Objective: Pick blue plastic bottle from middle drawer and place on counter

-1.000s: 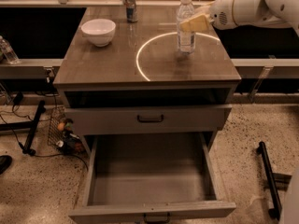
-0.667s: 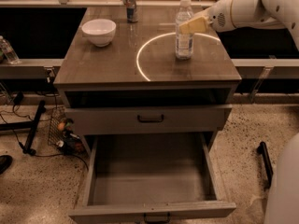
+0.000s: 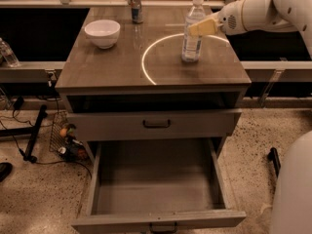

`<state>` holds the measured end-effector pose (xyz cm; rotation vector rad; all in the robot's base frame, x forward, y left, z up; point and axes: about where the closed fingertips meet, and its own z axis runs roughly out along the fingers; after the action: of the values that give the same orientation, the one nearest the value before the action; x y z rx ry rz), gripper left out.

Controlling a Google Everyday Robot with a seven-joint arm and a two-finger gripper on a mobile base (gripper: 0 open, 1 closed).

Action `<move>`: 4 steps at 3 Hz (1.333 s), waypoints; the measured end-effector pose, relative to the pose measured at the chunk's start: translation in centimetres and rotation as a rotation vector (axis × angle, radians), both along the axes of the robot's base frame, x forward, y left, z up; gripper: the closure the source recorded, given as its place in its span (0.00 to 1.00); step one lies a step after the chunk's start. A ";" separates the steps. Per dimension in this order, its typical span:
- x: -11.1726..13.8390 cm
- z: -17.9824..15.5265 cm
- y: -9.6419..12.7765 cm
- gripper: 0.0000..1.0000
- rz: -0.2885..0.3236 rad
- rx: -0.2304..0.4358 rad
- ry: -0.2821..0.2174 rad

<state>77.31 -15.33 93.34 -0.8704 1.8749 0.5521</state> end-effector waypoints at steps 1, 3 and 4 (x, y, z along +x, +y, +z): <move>0.1 -0.3 -0.5 0.05 -0.007 0.010 0.011; -3.8 5.7 -4.3 0.00 -0.007 0.120 -0.131; -8.6 11.7 -7.3 0.00 0.009 0.172 -0.294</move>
Offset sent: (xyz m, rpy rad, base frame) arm -0.0215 -0.0427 0.0316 0.0971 -0.0735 -0.0297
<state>68.74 -22.60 105.06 -0.8000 1.5346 0.5500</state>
